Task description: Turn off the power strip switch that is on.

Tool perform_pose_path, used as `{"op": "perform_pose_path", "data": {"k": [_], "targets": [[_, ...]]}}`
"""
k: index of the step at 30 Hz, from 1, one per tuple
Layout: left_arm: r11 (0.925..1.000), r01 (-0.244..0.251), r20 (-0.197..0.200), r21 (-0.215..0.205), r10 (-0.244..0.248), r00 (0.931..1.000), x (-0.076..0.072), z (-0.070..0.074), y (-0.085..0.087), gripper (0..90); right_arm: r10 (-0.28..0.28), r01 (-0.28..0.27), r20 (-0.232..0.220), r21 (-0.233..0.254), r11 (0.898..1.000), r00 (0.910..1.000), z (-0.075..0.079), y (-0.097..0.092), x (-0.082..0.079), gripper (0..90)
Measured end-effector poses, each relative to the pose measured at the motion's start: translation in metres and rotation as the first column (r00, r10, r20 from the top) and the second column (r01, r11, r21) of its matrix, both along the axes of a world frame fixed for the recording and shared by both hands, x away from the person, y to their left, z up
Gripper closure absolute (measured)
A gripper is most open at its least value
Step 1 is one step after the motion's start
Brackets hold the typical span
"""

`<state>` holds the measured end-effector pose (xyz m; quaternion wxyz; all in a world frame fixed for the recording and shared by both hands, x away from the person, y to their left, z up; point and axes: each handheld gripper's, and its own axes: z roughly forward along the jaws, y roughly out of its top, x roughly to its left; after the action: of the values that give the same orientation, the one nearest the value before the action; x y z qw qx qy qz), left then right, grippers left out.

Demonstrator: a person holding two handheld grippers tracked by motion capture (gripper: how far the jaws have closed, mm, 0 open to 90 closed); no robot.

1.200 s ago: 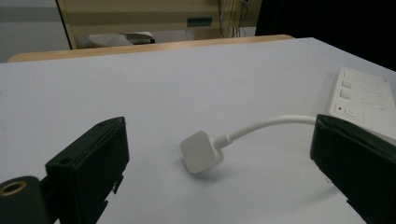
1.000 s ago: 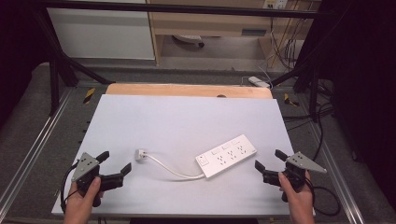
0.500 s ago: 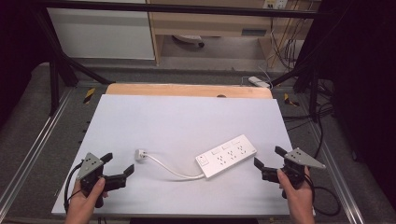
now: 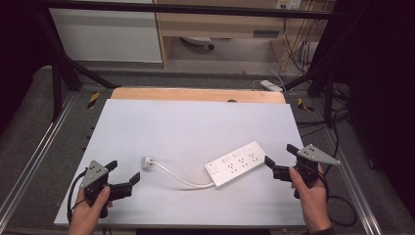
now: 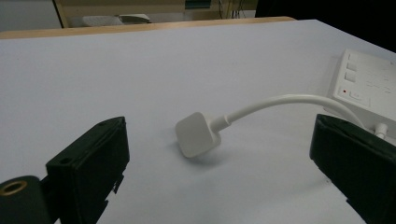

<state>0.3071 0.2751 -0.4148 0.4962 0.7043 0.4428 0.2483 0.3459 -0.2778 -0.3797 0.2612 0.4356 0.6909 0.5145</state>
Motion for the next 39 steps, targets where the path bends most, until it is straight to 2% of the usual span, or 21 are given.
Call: {"op": "perform_pose_path", "data": {"k": [3, 9, 20, 23, 30, 39], "targets": [[1.0000, 0.005, -0.004, 0.004, -0.005, 1.0000, 0.000, 0.000, -0.001, 4.9, -0.007, 0.007, 0.017, -0.009, 1.000, 0.9998, 0.003, 0.002, 0.003, 3.2], [0.9999, 0.008, -0.004, 0.010, -0.008, 1.0000, 0.000, 0.000, -0.001, 4.9, 0.005, -0.005, 0.007, -0.005, 1.000, 1.0000, 0.006, 0.007, 0.012, 2.5], [0.9999, 0.012, -0.003, 0.012, -0.012, 0.9999, 0.000, 0.000, -0.001, 5.0, 0.018, -0.018, 0.018, -0.017, 1.000, 0.9997, 0.015, 0.019, 0.029, 2.0], [0.9999, 0.011, -0.001, 0.012, -0.011, 0.9999, 0.000, 0.000, -0.001, 5.0, 0.008, -0.007, 0.017, -0.025, 1.000, 0.9998, 0.016, 0.021, 0.032, 2.1], [0.9998, 0.011, -0.001, 0.014, -0.011, 0.9999, 0.000, -0.001, -0.001, 5.0, -0.033, 0.033, 0.027, 0.017, 0.999, 0.9991, 0.015, 0.023, 0.039, 2.2], [0.9998, 0.014, -0.002, 0.017, -0.014, 0.9999, 0.000, -0.001, -0.001, 5.0, -0.030, 0.030, 0.036, -0.008, 1.000, 0.9989, 0.015, 0.028, 0.048, 2.4]]}}
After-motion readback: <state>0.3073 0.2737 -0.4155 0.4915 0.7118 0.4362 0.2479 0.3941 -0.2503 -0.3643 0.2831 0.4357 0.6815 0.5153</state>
